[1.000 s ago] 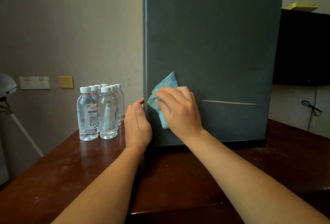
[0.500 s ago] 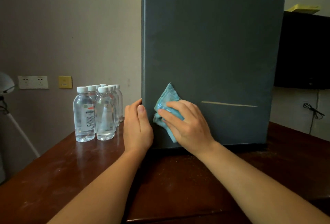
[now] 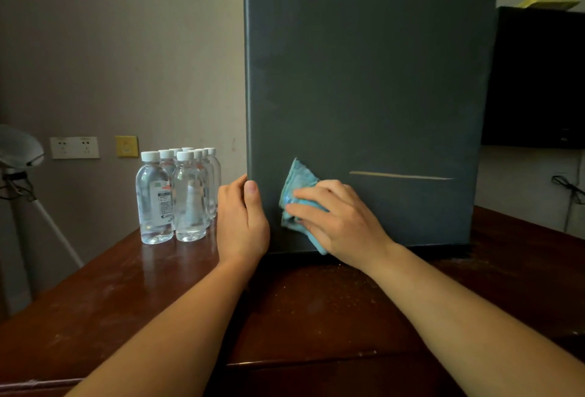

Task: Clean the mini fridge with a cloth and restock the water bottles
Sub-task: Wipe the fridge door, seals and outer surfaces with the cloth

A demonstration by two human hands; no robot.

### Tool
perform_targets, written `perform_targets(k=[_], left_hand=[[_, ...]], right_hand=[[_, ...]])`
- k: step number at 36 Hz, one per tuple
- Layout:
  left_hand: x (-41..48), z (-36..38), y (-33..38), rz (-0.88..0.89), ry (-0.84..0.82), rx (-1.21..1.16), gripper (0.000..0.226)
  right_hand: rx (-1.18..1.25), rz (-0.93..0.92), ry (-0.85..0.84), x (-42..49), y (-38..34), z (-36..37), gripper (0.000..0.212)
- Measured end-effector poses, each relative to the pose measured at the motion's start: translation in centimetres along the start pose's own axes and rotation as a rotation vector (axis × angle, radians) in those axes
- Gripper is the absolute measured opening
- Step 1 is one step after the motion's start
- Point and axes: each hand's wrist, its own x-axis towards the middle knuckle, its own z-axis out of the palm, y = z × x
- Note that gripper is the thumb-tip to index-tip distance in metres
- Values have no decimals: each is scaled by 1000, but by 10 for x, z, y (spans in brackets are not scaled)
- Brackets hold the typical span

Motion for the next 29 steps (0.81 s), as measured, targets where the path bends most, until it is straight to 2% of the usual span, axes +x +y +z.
perform_targets(k=[2, 6, 12, 16, 19, 22, 27, 29], left_hand=[[-4, 2, 3, -17, -4, 33, 74], [-8, 7, 12, 52, 6, 140, 72], [-13, 14, 40, 312, 48, 271, 60], [-6, 25, 54, 604, -54, 329, 53], [0, 39, 62, 667, -116, 313, 52], [-1, 50, 58, 706, -91, 311, 50], [0, 54, 43, 798, -21, 316, 50], [2, 52, 43, 813, -28, 319, 50]], right_hand=[[-29, 24, 31, 0, 4, -4, 23], [-37, 253, 192, 1, 14, -9, 22], [-52, 21, -35, -26, 17, -20, 23], [-82, 98, 63, -17, 29, -27, 19], [-78, 72, 26, -24, 31, -28, 20], [-86, -21, -59, -44, 39, -30, 14], [-54, 219, 118, -46, 49, -35, 21], [-37, 210, 111, -46, 49, -36, 21]])
